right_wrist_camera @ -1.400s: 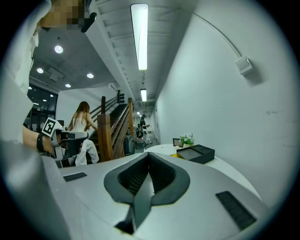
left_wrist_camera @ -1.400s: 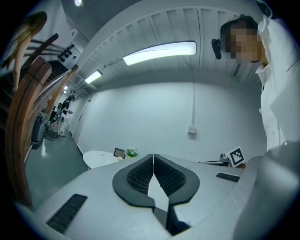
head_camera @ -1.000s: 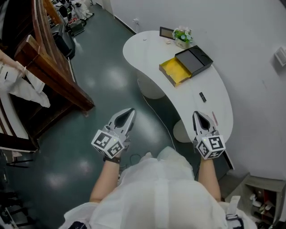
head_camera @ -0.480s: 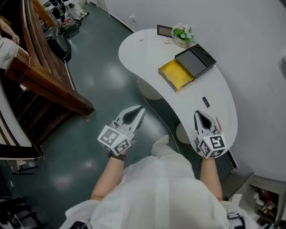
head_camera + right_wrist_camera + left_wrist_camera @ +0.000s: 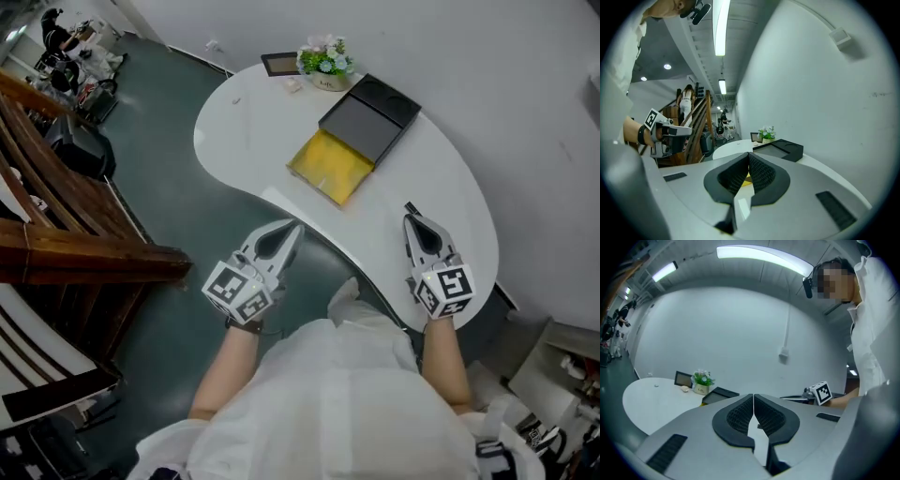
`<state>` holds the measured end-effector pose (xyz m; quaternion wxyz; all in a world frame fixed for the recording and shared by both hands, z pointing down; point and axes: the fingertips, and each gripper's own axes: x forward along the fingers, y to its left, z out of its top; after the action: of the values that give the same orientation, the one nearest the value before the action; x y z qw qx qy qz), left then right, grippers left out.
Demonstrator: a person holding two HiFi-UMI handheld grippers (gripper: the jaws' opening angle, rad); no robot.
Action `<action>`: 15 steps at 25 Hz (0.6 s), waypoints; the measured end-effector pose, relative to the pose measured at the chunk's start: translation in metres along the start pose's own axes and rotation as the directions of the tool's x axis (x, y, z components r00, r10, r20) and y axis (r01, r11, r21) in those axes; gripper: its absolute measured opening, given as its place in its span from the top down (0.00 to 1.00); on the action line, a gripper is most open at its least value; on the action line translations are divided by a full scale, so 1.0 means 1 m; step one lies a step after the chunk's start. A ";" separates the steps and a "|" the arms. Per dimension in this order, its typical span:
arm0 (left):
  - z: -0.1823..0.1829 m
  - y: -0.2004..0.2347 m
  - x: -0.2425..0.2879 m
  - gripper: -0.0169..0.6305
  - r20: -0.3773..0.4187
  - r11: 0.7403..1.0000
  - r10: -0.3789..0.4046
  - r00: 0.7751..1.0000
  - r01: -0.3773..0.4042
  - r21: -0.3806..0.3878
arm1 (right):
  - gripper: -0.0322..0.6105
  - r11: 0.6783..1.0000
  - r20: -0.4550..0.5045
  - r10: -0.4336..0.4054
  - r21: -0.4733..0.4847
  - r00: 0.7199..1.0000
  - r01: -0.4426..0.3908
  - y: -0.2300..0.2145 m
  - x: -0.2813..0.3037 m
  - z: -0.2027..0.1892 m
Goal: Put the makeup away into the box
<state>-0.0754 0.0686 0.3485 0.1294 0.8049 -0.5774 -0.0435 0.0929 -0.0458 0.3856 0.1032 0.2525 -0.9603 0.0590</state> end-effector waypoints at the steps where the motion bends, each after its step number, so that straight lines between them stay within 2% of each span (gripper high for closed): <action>1: -0.001 -0.001 0.013 0.94 -0.021 0.999 -0.032 0.999 0.032 0.001 | 0.94 1.000 -0.005 -0.021 0.009 1.000 0.021 -0.008 -0.001 -0.001; 4: -0.003 -0.004 0.048 0.94 -0.068 0.992 -0.124 0.990 0.125 0.014 | 0.94 0.997 -0.031 -0.077 0.016 0.997 0.077 -0.030 -0.005 -0.004; 9: -0.006 -0.007 0.101 0.94 -0.113 0.970 -0.231 0.966 0.237 0.043 | 0.94 0.991 -0.102 -0.130 -0.018 0.986 0.129 -0.062 -0.001 -0.020; 12: -0.017 -0.014 0.127 0.94 -0.159 0.947 -0.305 0.939 0.317 0.056 | 0.93 0.987 -0.129 -0.162 -0.001 0.978 0.163 -0.072 -0.005 -0.028; 15: -0.031 -0.023 0.152 0.94 -0.214 0.917 -0.374 0.902 0.394 0.060 | 0.93 0.979 -0.160 -0.196 0.019 0.968 0.201 -0.078 -0.011 -0.038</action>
<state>0.0031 -0.0625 0.3848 0.1339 0.9088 -0.3929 0.0414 0.1473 -0.1023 0.4252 0.1793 0.3436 -0.9179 0.0850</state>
